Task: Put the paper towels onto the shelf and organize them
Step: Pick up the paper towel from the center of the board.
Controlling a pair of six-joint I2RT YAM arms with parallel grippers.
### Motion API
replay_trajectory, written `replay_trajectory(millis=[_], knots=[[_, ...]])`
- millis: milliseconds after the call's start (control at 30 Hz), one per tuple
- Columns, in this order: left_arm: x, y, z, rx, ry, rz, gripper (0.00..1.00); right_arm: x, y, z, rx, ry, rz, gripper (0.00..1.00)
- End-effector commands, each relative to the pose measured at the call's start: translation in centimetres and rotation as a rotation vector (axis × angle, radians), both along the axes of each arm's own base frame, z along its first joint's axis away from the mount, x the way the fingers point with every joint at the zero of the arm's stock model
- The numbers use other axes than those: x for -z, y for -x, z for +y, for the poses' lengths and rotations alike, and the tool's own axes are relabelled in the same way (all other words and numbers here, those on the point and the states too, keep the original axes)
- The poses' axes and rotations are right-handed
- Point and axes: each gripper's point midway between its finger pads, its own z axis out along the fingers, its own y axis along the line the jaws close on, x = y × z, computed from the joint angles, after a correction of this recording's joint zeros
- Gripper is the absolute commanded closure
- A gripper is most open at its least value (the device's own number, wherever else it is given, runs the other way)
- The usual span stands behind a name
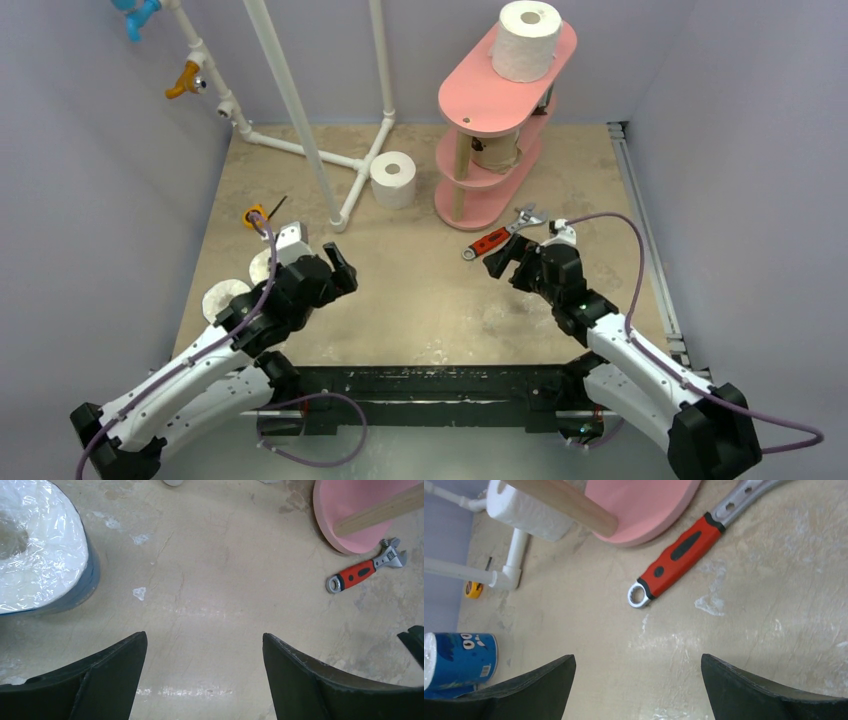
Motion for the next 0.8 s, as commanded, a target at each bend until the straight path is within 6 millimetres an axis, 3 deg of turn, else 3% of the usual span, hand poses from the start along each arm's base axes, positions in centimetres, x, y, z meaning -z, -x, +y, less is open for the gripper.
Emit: replay_trajectory(millis=[0, 133, 367, 500, 767], knots=[[-1.1, -1.1, -1.3, 0.010, 0.081, 0.045, 0.16, 0.6, 0.4, 1.9, -0.052, -0.119, -0.007, 0.01], [-1.4, -0.8, 0.5, -0.057, 0.052, 0.044, 0.17, 1.0, 0.7, 2.0, -0.112, -0.066, -0.031, 0.01], [-3.2, 1.3, 7.1, -0.295, -0.058, 0.041, 0.15, 0.2, 2.1, 3.3, -0.236, -0.089, -0.084, 0.02], [-3.6, 2.1, 9.8, -0.439, -0.074, 0.105, 0.13, 0.0, 2.2, 3.8, -0.267, -0.092, -0.083, 0.02], [-1.4, 2.2, 11.9, -0.682, 0.087, 0.279, 0.13, 0.2, 2.3, 4.2, -0.298, -0.084, -0.059, 0.02]])
